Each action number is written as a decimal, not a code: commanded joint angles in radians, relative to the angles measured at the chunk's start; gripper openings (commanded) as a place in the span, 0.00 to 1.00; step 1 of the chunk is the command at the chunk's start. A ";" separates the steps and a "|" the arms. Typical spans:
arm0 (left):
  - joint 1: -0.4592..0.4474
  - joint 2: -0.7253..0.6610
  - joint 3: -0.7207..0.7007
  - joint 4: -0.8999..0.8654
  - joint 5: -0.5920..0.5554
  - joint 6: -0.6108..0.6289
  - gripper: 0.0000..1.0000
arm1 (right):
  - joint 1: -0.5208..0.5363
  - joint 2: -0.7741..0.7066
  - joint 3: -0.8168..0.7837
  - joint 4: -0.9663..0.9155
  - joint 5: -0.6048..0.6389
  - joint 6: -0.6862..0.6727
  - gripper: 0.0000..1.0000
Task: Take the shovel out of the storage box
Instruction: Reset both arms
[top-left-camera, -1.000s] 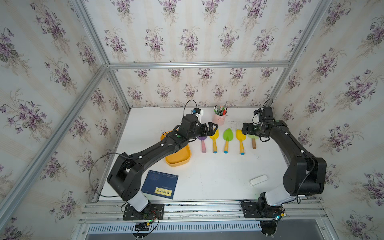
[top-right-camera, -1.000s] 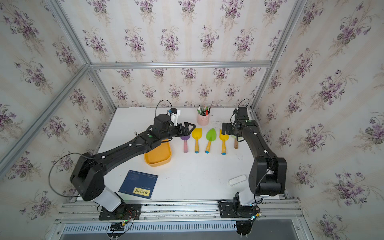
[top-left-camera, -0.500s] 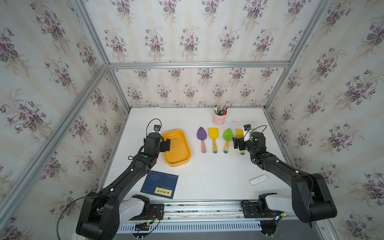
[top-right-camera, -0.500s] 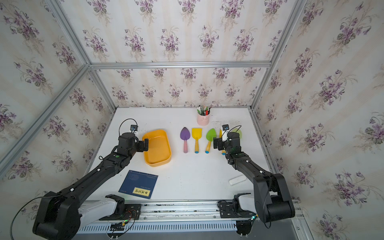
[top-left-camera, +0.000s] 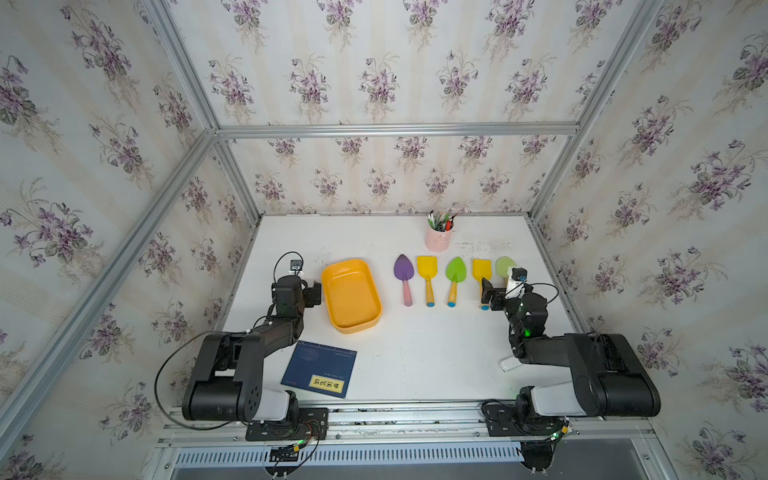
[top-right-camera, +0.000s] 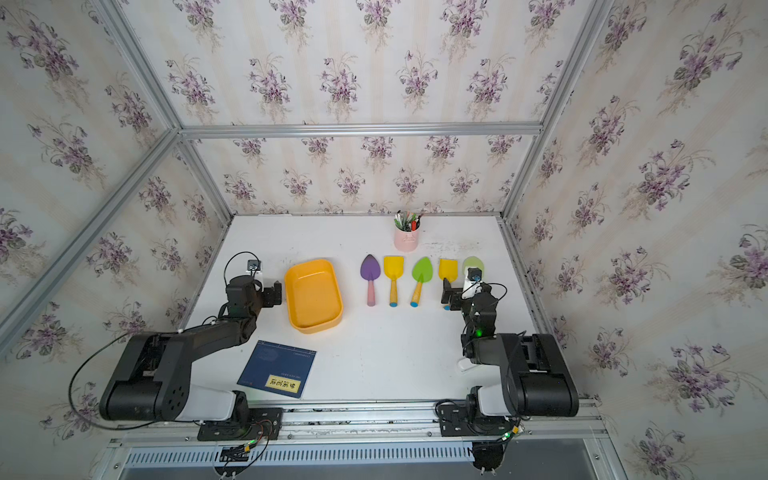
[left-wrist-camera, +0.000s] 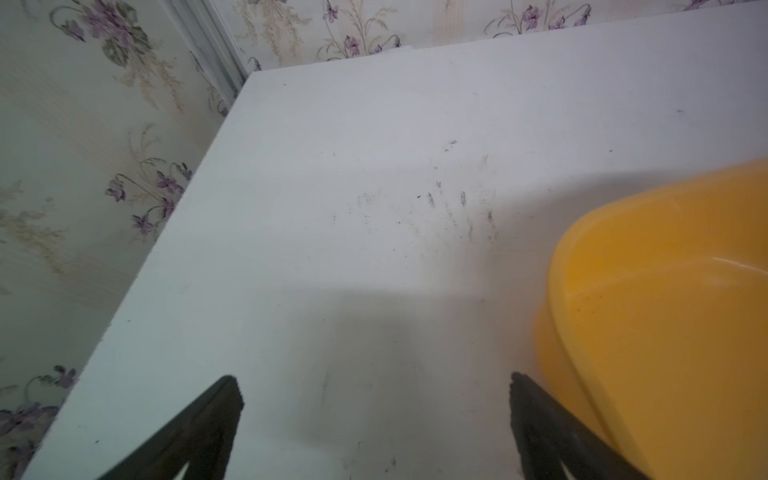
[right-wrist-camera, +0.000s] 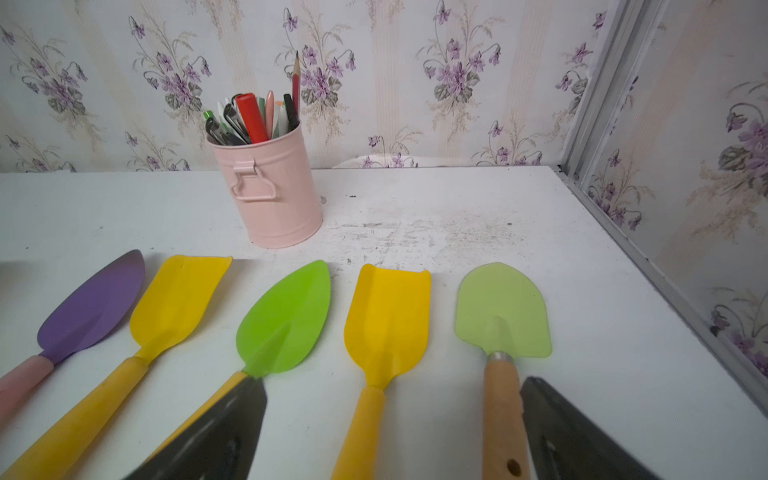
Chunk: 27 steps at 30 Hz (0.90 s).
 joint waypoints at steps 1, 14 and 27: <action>0.006 0.017 0.005 0.110 0.055 -0.004 1.00 | -0.003 0.087 -0.029 0.268 -0.022 0.022 1.00; 0.010 0.025 0.028 0.068 0.123 0.023 1.00 | 0.008 0.074 0.035 0.106 0.069 0.040 1.00; 0.010 0.023 0.028 0.068 0.122 0.024 1.00 | 0.016 0.075 0.037 0.108 0.080 0.033 1.00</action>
